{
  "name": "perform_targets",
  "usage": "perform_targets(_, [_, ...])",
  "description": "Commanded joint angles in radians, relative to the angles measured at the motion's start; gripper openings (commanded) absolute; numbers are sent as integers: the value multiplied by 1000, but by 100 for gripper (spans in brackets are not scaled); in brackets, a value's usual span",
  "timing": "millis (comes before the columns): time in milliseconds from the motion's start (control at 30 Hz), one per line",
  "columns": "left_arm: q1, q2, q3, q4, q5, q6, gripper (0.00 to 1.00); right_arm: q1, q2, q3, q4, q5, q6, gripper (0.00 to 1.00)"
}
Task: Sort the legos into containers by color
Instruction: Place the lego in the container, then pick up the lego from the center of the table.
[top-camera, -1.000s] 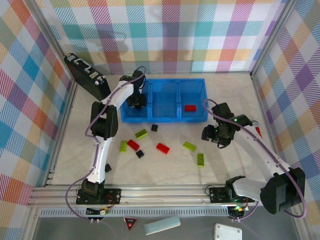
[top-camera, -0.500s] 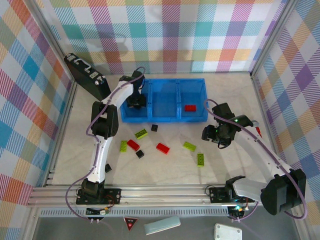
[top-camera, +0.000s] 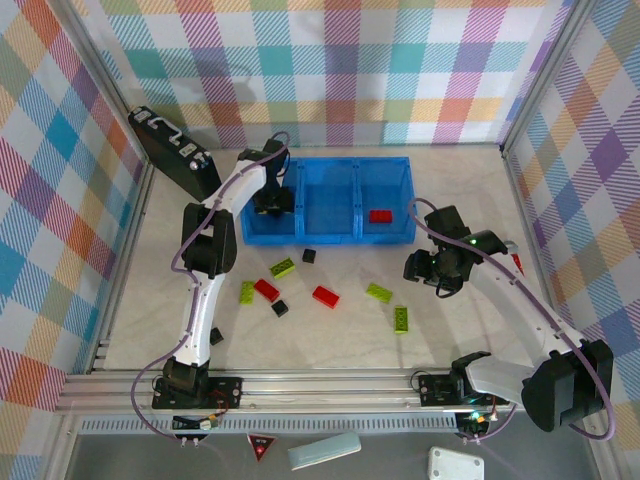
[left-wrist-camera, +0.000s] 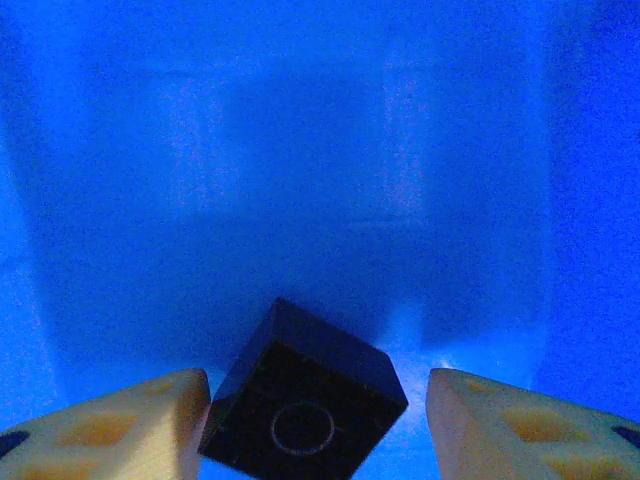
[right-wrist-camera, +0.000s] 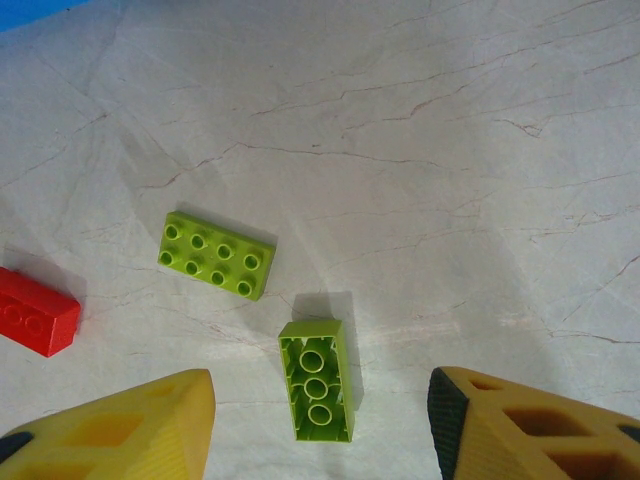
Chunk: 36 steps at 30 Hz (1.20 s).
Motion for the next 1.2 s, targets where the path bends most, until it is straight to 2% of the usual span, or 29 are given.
perform_targets(0, [11,-97,29,-51,24,3,59,7,-10,8,-20,-15,12,60])
perform_targets(333, [11,-248,-55,-60,35,16,59,15,28,15,-1,-48,9,60])
perform_targets(700, [34,-564,-384,15,45,37,59,71,157,82,14,-61,-6,60])
perform_targets(1033, [122,-813,-606,45,59,90,60,183,330,154,18,-54,2,60])
perform_targets(1167, [132,-897,-724,143,27,136,60,233,387,163,33,-49,18,59])
